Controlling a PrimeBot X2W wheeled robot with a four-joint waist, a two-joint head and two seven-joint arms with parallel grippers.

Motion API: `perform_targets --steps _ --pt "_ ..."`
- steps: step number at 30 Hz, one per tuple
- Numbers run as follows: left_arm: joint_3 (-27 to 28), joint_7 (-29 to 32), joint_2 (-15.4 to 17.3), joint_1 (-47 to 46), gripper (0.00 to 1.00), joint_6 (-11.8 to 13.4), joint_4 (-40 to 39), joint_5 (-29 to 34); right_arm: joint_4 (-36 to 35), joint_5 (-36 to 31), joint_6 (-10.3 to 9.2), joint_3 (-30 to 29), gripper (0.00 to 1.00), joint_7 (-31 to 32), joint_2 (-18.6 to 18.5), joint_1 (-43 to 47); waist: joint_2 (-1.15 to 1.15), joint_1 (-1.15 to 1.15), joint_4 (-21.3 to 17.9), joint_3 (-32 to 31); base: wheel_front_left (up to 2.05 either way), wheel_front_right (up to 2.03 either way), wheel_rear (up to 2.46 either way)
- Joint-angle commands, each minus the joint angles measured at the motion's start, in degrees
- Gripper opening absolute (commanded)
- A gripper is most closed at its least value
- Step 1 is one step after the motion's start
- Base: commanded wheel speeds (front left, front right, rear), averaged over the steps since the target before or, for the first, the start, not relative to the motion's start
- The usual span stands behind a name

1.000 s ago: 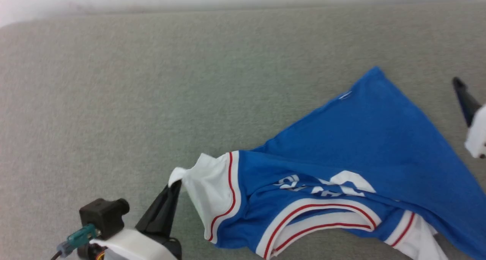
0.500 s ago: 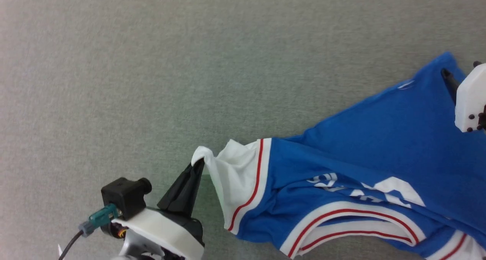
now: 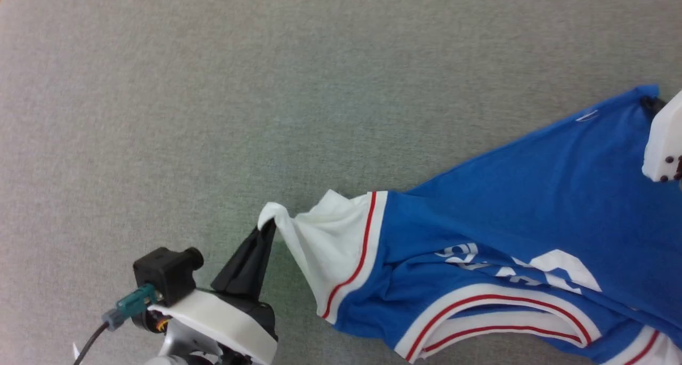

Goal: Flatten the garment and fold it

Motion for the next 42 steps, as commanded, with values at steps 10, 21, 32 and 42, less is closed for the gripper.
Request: perform_targets --steps 10,21,32,42 --pt "3.8 -2.5 4.1 -6.9 0.0 0.0 0.9 3.5 -5.2 0.1 -0.13 -3.1 0.0 -10.3 4.1 1.3 0.0 0.0 -7.1 -12.2 0.0 0.0 0.0" --pt "5.8 2.2 9.6 -31.4 0.0 -4.7 10.0 5.7 -9.7 -2.3 -0.13 -3.9 0.0 -16.9 5.7 -7.3 0.0 0.0 -11.5 -20.1 0.0 0.0 0.0" --pt "4.7 6.0 10.2 -57.6 0.0 -7.2 23.8 7.4 -4.5 -3.1 -0.13 2.5 0.0 -16.8 6.7 -21.0 0.0 0.0 -14.3 -24.3 0.0 0.0 0.0" --pt "1.3 14.6 9.7 -68.3 0.0 -8.8 32.2 5.3 -1.0 -1.3 -0.13 6.4 0.0 -14.5 7.0 -24.9 0.0 0.0 -15.3 -25.5 0.0 0.0 0.0"
